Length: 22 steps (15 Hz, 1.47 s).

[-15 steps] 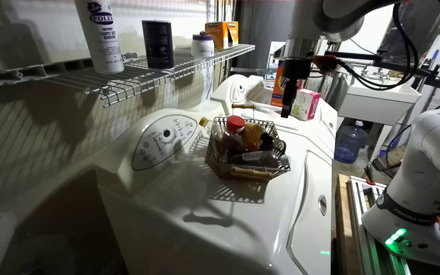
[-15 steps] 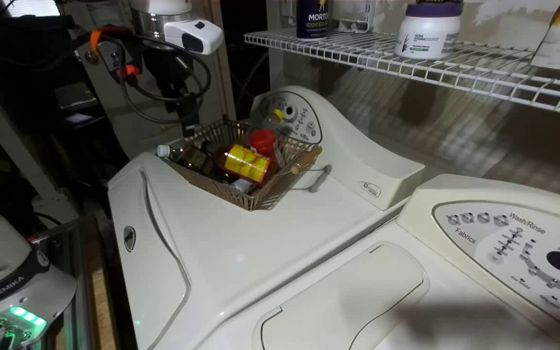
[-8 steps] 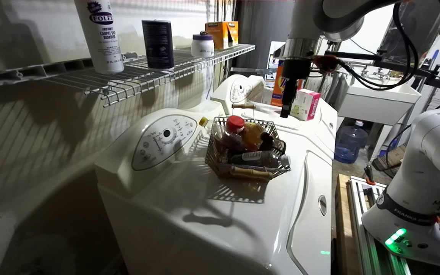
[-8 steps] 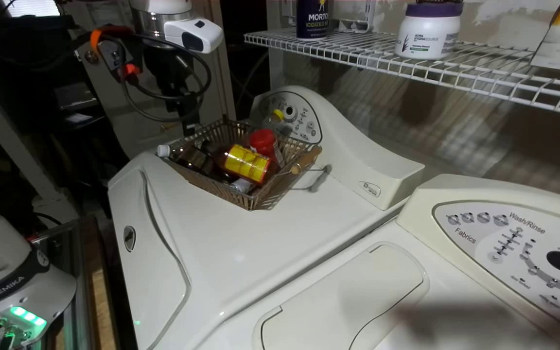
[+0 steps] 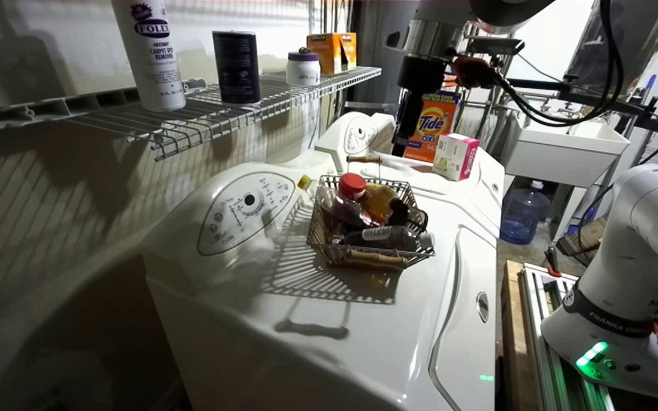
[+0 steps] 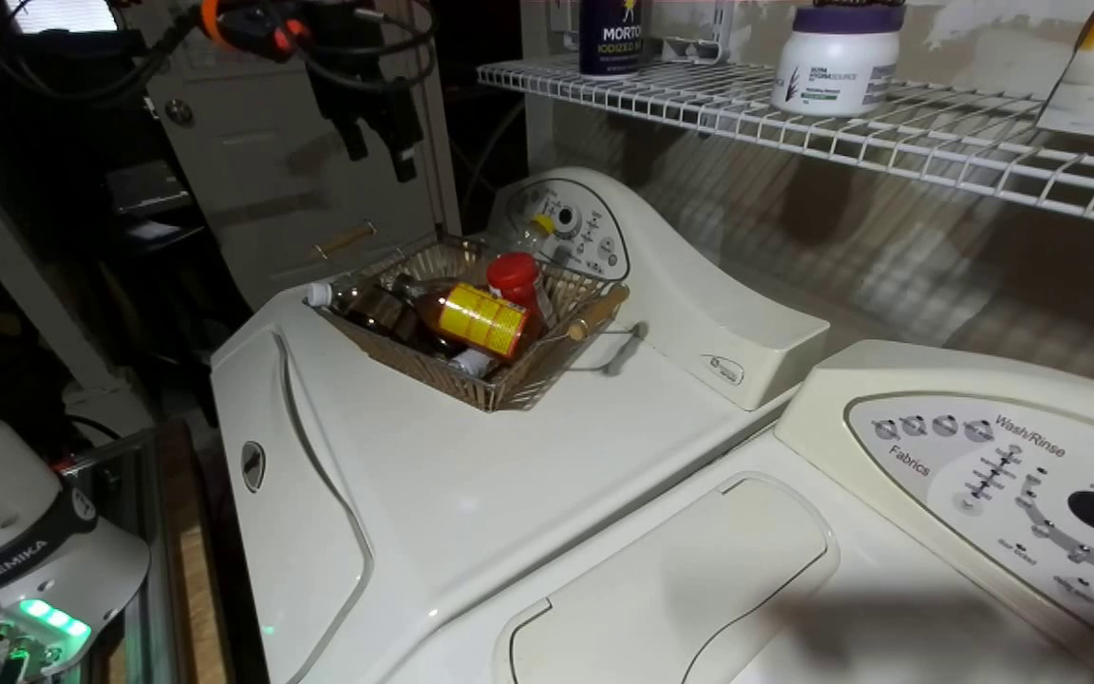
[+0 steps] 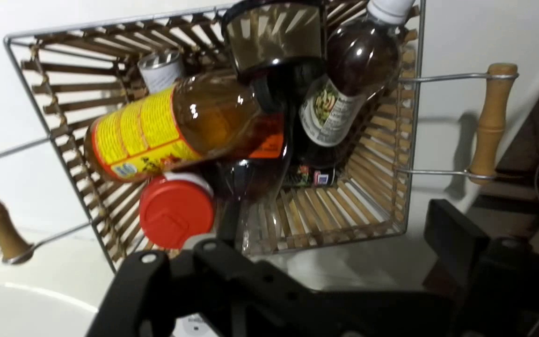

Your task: Pick up the black container on the bottom shelf and put it in the basket.

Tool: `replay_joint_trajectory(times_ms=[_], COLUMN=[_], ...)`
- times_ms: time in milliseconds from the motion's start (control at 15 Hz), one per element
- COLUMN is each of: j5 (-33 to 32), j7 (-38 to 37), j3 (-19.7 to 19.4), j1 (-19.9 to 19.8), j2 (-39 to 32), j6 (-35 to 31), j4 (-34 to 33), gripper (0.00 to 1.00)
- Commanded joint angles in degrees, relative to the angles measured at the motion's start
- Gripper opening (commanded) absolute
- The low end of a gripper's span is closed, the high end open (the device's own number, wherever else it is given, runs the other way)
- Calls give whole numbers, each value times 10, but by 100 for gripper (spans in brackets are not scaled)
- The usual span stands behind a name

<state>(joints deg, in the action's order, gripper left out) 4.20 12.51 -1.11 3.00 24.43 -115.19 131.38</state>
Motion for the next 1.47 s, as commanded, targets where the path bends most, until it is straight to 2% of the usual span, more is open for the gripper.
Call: replay_joint_trajectory(times_ms=[0,200,533,667,733,933,1133,1400], j5=[-49,-63,-27,-13,-33,-27,-26,-19], j7=[27,55,103,112,91,96,97,64], j3=[15,16,14,17,21,24,24,23], j1=[7,14,29,32,24,25,25,21], j2=[-40,-78,-164,-191,-150,-182,-185,-195], j6=[-18,-55,-125,-132,-131,-132,-132,-204], j4=[-70,-123,-220,-253,-202,-236,-241,-245], gripper=[100,100,100,100,100,100,100,100])
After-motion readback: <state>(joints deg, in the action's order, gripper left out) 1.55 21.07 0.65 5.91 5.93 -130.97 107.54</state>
